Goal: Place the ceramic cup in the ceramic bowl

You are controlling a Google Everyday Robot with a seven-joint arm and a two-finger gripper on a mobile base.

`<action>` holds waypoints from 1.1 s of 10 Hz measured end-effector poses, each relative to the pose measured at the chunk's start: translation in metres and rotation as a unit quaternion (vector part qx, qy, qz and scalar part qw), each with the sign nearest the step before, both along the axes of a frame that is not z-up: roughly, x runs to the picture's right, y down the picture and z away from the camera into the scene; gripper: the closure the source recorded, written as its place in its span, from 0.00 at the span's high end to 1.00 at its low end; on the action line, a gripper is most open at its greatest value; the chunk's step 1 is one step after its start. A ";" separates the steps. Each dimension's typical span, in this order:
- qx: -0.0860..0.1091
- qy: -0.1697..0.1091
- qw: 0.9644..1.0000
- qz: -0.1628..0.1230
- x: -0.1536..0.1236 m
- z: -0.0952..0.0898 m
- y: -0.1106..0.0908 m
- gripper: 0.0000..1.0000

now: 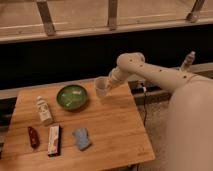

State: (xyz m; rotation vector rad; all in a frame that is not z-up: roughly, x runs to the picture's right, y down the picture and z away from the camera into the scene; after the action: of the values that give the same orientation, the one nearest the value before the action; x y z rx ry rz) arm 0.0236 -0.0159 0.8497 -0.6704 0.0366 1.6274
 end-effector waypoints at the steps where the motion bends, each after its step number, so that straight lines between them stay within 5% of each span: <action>1: 0.007 -0.009 1.000 -0.001 -0.004 -0.004 -0.004 0.00; 7: 0.047 -0.043 0.997 -0.053 -0.050 -0.023 -0.032 0.00; 11: 0.045 -0.072 0.990 -0.115 -0.107 -0.017 -0.034 0.00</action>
State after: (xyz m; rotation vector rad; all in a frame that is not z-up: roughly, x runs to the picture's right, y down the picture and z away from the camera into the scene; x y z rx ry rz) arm -0.0829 -0.0496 0.8325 -0.6867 -0.0616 1.3477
